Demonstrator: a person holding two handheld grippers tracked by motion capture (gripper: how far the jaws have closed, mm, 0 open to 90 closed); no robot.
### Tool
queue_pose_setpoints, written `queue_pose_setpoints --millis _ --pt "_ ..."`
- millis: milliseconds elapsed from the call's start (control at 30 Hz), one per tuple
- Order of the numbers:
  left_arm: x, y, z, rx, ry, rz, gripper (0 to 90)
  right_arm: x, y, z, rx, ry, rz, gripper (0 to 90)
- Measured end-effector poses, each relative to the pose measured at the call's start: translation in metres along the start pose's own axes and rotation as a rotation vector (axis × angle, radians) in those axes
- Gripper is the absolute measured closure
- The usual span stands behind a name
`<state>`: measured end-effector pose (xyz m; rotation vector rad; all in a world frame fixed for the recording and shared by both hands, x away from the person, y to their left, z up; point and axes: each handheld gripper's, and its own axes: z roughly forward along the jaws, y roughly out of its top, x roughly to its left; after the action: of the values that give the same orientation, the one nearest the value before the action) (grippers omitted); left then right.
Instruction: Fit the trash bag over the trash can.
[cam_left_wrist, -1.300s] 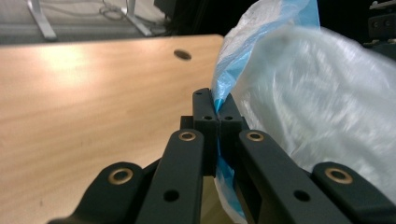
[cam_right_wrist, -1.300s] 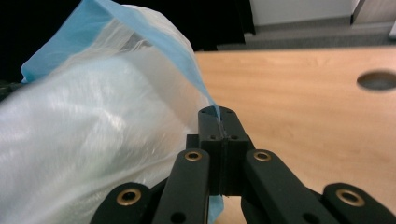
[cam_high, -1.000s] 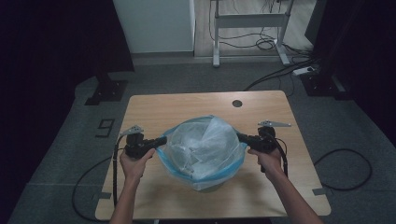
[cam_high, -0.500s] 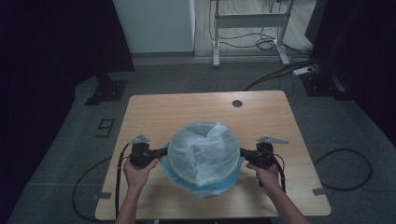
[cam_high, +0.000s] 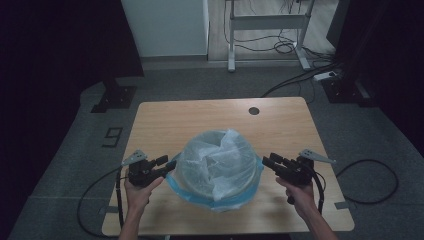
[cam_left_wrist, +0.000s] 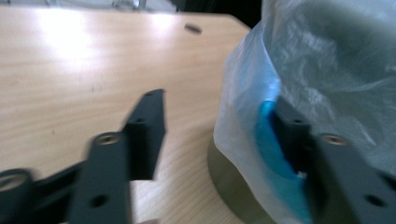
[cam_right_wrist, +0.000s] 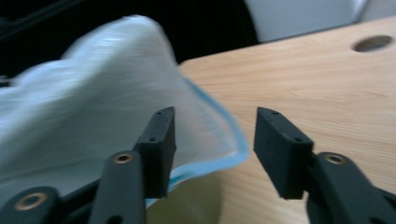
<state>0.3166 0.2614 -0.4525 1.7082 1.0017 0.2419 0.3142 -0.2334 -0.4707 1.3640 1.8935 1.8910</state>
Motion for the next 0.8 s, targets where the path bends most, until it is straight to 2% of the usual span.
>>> queue_pose_setpoints --millis 100,200,267,367,433,533,600,667,733,800 --pt "-0.001 0.001 -0.008 -0.034 -0.017 0.008 29.8 0.015 -0.002 -0.011 0.016 0.094 -0.04 37.0" --pt "-0.001 0.003 -0.008 -0.025 -0.037 0.005 27.5 0.029 -0.006 -0.015 0.037 0.171 -0.094 30.9" --pt "-0.002 0.003 -0.006 -0.014 -0.048 0.017 36.4 0.037 -0.009 -0.015 0.056 0.207 -0.148 26.7" --pt "-0.005 0.002 0.001 0.025 -0.061 0.031 54.5 0.045 -0.014 -0.013 0.08 0.242 -0.197 22.9" --pt "-0.005 0.002 0.005 0.051 -0.088 0.034 64.7 0.049 -0.018 -0.012 0.089 0.259 -0.229 21.2" --pt "-0.003 0.0 0.01 0.074 -0.124 0.022 74.3 0.054 -0.022 -0.009 0.104 0.263 -0.27 21.1" --pt "-0.003 -0.001 0.013 0.09 -0.14 0.02 78.1 0.056 -0.024 -0.008 0.109 0.255 -0.291 23.5" --pt "-0.004 -0.001 0.016 0.109 -0.157 0.022 81.1 0.058 -0.026 -0.007 0.103 0.255 -0.315 30.8" --pt "-0.006 -0.002 0.018 0.119 -0.169 0.025 82.9 0.059 -0.027 -0.007 0.1 0.269 -0.338 40.7" --pt "-0.007 -0.002 0.022 0.126 -0.187 0.023 84.5 0.06 -0.029 -0.005 0.103 0.283 -0.358 55.5"
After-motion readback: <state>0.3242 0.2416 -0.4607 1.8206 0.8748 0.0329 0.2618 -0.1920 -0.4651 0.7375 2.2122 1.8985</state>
